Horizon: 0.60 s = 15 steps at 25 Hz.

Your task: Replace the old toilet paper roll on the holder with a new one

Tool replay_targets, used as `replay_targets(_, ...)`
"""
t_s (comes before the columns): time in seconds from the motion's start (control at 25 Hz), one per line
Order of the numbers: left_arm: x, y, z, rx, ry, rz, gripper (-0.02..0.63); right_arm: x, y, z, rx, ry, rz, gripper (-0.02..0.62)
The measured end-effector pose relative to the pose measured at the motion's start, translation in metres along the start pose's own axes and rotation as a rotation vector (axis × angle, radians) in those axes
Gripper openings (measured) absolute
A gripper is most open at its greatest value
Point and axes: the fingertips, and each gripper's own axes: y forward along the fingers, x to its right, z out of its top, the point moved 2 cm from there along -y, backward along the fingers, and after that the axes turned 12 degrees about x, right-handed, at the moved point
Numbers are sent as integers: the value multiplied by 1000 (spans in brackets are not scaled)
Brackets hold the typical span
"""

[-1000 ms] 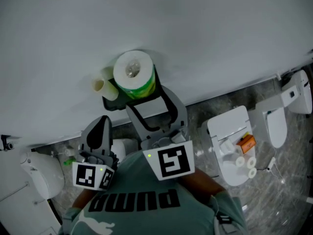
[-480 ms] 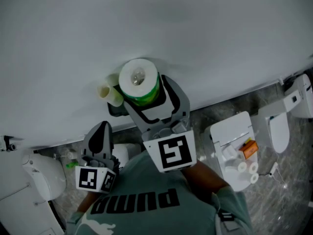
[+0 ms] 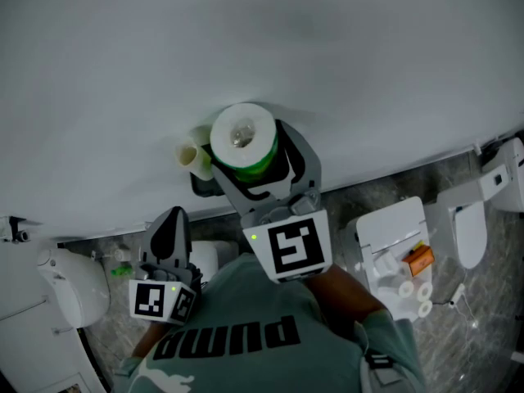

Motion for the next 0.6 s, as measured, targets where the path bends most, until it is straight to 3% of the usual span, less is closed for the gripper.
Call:
replay_targets(0.28, -2, -2, -3, -6, 10, 2, 3, -2, 3, 0, 9, -18, 18, 414)
replay_targets(0.6, 1, 0, -9, -5, -5, -11, 3, 5, -3, 19, 92, 42, -36, 414)
